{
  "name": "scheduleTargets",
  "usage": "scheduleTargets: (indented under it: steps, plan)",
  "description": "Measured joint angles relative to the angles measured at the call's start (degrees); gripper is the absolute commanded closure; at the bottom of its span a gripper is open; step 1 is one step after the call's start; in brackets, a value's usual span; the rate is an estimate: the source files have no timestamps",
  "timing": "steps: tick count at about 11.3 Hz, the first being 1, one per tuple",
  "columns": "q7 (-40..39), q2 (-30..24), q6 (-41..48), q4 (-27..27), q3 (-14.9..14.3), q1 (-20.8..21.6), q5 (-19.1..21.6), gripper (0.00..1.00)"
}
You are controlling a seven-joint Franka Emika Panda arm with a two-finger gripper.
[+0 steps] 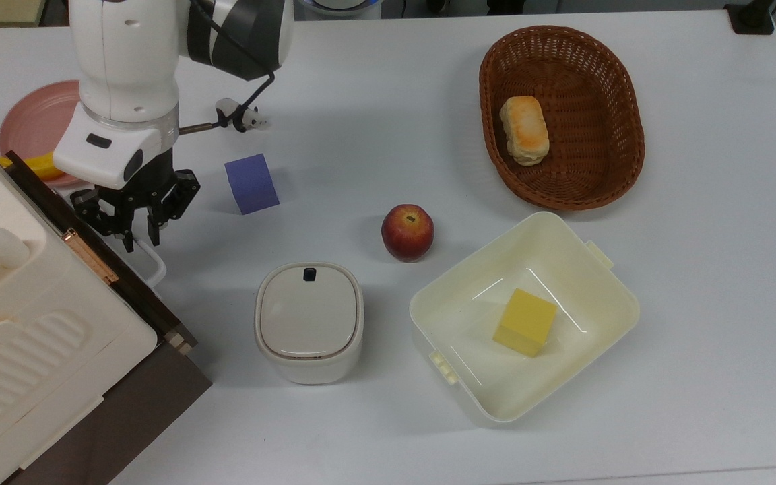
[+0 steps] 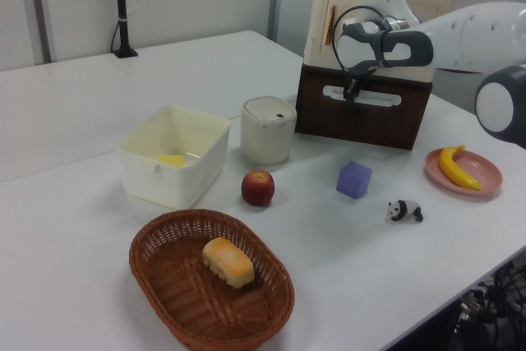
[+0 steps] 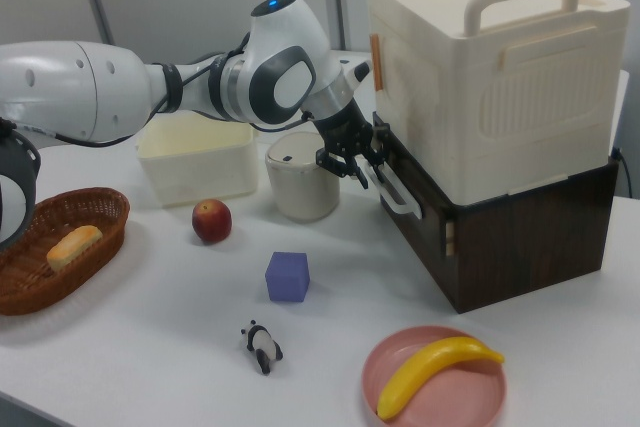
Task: Slide open the drawer
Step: 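Lower the gripper and close it on the drawer handle, then pull the drawer handle outward away from the wooden unit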
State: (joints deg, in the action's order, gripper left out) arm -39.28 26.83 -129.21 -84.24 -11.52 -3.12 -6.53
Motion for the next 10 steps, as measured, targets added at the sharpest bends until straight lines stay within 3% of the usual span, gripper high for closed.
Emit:
scheduleTargets:
  steps: [2, 10]
  plan:
    - [-0.03, 0.00, 0.00, 0.00, 0.00, -0.02, 0.00, 0.92]
    - [-2.38, 0.00, 0.00, 0.00, 0.00, 0.01, -0.04, 0.93]
